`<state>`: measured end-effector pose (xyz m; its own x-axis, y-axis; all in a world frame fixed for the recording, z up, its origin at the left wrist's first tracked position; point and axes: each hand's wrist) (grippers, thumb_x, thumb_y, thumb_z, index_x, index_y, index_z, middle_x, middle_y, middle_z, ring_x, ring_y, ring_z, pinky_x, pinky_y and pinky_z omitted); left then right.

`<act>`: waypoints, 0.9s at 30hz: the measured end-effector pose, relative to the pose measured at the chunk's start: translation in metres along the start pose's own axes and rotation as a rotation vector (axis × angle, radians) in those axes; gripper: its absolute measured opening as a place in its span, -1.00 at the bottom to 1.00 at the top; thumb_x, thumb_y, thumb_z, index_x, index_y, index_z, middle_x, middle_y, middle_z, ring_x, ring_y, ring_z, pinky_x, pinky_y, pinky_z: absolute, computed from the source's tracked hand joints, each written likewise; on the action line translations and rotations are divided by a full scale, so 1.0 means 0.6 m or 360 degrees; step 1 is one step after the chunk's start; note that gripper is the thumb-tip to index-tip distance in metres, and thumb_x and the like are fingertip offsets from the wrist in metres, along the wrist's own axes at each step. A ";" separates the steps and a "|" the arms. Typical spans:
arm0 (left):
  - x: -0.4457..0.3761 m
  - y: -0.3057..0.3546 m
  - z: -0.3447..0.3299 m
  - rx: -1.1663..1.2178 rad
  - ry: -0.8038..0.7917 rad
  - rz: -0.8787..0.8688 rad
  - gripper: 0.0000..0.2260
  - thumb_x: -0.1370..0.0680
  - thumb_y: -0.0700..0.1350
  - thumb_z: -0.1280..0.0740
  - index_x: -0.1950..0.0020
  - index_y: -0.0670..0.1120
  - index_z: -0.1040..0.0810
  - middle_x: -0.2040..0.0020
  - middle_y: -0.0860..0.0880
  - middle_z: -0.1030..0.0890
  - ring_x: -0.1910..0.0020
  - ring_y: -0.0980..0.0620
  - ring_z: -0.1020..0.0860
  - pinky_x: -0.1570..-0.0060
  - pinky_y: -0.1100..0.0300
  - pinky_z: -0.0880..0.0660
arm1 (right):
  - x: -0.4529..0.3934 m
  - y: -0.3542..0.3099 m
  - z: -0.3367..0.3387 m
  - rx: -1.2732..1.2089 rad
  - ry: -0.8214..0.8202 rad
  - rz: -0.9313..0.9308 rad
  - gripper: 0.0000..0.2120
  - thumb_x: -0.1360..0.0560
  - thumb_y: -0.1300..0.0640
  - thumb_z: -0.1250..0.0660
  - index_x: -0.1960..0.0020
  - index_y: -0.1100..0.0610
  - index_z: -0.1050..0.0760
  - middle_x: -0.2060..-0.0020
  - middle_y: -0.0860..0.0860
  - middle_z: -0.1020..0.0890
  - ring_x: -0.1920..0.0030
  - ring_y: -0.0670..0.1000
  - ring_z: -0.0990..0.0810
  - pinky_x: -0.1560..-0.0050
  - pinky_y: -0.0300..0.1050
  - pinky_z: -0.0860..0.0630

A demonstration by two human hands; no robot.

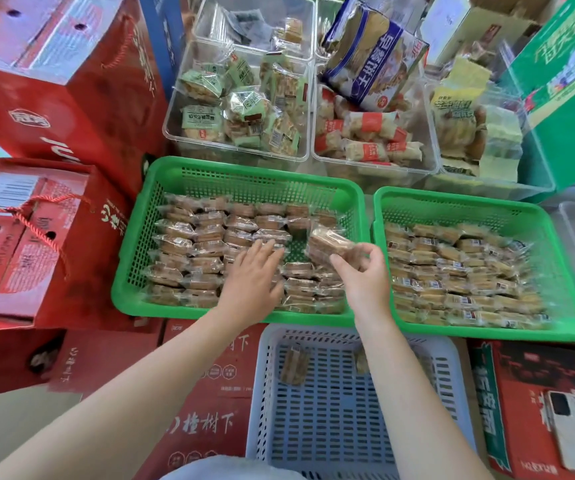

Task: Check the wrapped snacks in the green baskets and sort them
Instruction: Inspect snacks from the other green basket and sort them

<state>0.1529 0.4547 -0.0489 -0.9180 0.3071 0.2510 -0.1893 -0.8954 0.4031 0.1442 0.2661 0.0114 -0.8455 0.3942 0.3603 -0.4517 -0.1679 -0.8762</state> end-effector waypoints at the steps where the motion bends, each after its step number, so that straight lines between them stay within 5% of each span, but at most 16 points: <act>1: -0.016 0.001 -0.003 -0.0089 -0.0087 -0.0002 -0.42 -0.70 0.12 -0.09 -0.67 0.00 0.00 -0.67 -0.02 0.06 -0.65 -0.03 0.13 -0.60 -0.03 0.14 | -0.013 -0.006 -0.008 0.0104 0.0003 0.0109 -0.72 -0.50 0.13 -0.48 -0.12 0.02 -0.44 -0.02 -0.10 -0.61 -0.02 -0.13 -0.59 0.06 -0.31 -0.43; 4: -0.048 -0.013 -0.008 -0.0275 -0.0254 0.0005 -0.38 -0.70 0.19 -0.02 -0.67 0.00 0.11 -0.67 -0.02 0.17 -0.64 -0.04 0.21 -0.59 -0.09 0.19 | -0.057 -0.012 -0.034 0.0537 -0.0098 0.0465 -0.73 -0.49 0.18 -0.49 -0.13 0.05 -0.48 -0.04 -0.06 -0.60 -0.02 -0.09 -0.56 0.00 -0.27 -0.46; 7: -0.057 -0.035 -0.017 -0.0429 -0.0291 -0.0009 -0.36 -0.68 0.27 0.05 -0.67 0.01 0.15 -0.67 -0.03 0.15 -0.64 -0.03 0.19 -0.59 -0.14 0.18 | -0.101 -0.003 -0.061 0.1117 -0.0147 0.0864 -0.71 -0.47 0.23 -0.48 -0.16 0.12 -0.53 -0.07 0.06 -0.54 -0.05 0.08 -0.55 -0.14 0.02 -0.51; 12: -0.054 -0.037 -0.022 -0.0465 -0.0260 0.0001 -0.36 -0.67 0.29 0.10 -0.67 0.03 0.16 -0.67 -0.03 0.14 -0.64 -0.03 0.19 -0.58 -0.15 0.21 | -0.138 0.020 -0.108 0.1699 -0.0214 0.1213 -0.66 -0.45 0.38 -0.41 -0.19 0.19 -0.52 -0.01 0.10 -0.57 0.00 0.15 -0.54 -0.02 0.05 -0.49; 15: -0.055 -0.030 -0.017 -0.0430 -0.0231 0.0018 -0.37 -0.68 0.27 0.06 -0.67 0.02 0.12 -0.67 -0.04 0.09 -0.65 -0.04 0.15 -0.56 -0.13 0.22 | -0.149 0.037 -0.122 0.1842 -0.0200 0.1316 -0.67 -0.40 0.40 -0.38 -0.13 0.18 -0.51 0.07 0.09 -0.61 0.08 0.15 -0.56 0.13 0.01 -0.45; 19: -0.073 -0.026 -0.009 -0.0276 0.0000 -0.0035 -0.40 -0.68 0.21 -0.03 -0.67 0.03 0.01 -0.67 -0.09 -0.01 -0.65 -0.08 0.05 -0.58 -0.10 0.14 | -0.161 0.051 -0.124 0.1920 -0.0151 0.1315 -0.77 -0.37 0.39 -0.45 0.02 0.19 -0.58 0.00 0.18 -0.60 -0.02 0.21 -0.53 0.07 0.07 -0.49; 27: -0.119 -0.032 -0.024 -0.0390 -0.0110 -0.0105 -0.38 -0.66 0.29 0.02 -0.67 0.11 0.06 -0.65 -0.06 0.26 -0.62 -0.10 0.31 -0.58 -0.14 0.24 | -0.186 0.054 -0.113 0.1852 -0.0280 0.1377 -0.92 -0.39 0.28 -0.47 0.13 0.16 -0.65 0.06 0.18 -0.54 0.02 0.22 -0.48 0.12 0.06 -0.46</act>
<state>0.2173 0.4450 -0.0872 -0.8765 0.3812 0.2941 -0.3345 -0.9215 0.1974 0.2433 0.2778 -0.0787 -0.9516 -0.3064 -0.0251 0.3072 -0.9444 -0.1173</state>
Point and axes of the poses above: each hand's wrist, its own x-axis away from the middle knuckle, its own z-axis out of the back of the hand, y = z × x
